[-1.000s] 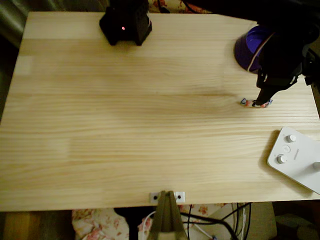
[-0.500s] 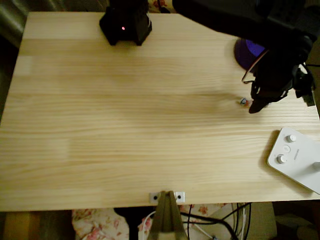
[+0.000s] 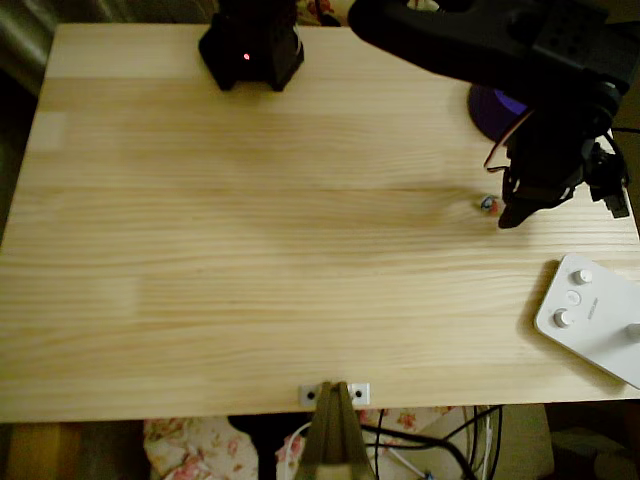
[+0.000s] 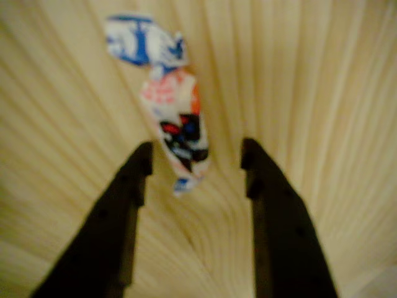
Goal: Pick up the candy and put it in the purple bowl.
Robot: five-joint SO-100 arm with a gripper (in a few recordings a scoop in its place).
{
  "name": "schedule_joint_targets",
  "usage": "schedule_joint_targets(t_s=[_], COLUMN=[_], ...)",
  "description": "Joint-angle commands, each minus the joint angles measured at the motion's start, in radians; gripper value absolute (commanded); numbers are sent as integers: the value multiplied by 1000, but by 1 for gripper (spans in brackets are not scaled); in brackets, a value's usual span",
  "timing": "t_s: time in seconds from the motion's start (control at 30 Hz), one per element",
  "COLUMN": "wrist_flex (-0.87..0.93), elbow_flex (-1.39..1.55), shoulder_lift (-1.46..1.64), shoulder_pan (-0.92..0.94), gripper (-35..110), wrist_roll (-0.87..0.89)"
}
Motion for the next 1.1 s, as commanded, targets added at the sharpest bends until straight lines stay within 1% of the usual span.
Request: schedule_joint_targets(t_s=[0.0,0.27,0.63,1.07], wrist_flex=[14,20,35,63], elbow_flex=[-84,-118,-130,-127], shoulder_lift=[40,11,17,94], shoulder_pan=[2,-2,9,40], gripper=[18,16,8,7], wrist_roll=[-3,-3,6,21])
